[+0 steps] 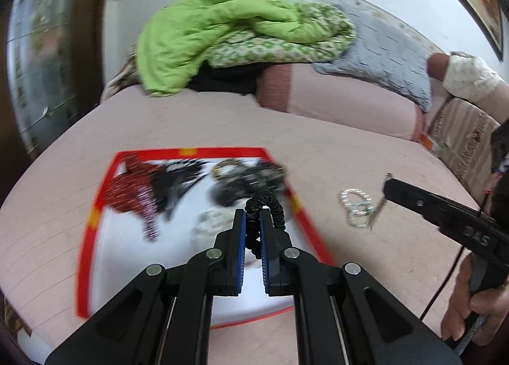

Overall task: Organize jewelry
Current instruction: 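Carry the black hair tie and gold charm over the red tray with both grippers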

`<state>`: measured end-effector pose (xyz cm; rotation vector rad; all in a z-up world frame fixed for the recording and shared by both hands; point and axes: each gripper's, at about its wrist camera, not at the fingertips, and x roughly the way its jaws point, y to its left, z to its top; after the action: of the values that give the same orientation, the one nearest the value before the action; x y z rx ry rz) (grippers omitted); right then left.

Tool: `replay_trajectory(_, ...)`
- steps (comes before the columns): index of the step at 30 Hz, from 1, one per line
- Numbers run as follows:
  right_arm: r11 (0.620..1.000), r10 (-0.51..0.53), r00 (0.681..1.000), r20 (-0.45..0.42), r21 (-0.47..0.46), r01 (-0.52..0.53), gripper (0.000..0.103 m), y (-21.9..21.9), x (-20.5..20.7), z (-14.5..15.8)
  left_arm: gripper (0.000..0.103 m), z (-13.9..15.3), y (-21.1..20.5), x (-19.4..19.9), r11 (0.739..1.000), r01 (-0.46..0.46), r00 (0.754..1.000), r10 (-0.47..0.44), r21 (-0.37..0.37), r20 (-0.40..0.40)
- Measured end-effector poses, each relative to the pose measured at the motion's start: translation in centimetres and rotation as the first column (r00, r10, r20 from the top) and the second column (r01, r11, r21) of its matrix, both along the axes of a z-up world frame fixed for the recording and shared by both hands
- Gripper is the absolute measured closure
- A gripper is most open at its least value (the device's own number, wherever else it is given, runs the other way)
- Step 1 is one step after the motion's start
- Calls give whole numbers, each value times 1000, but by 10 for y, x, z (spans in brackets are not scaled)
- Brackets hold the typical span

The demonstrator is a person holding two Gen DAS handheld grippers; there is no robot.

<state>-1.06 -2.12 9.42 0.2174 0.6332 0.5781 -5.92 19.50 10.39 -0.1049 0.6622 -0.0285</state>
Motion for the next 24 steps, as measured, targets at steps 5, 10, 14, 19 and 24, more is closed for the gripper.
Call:
replay_trajectory(5, 995, 98, 995, 14, -2, -98, 85, 38, -16, -1, 95, -6, 35, -11, 997, -76, 997, 76, -7, -20)
replay_trajectory(10, 987, 160, 987, 3, -26, -160, 85, 66, -20, -9, 95, -17, 58, -7, 992, -116, 992, 113, -46, -62)
replay_trajectory(14, 986, 160, 987, -19, -40, -161, 85, 75, -14, -17, 95, -22, 62, 3, 992, -121, 989, 118, -30, -85)
replay_trajectory(19, 988, 144, 988, -54, -52, -147, 85, 80, -6, -26, 95, -28, 66, 11, 992, -122, 988, 118, -33, -105)
replay_trajectory(24, 989, 123, 989, -76, -71, -129, 85, 81, -2, -32, 95, -33, 63, 18, 994, -108, 987, 103, -33, -124)
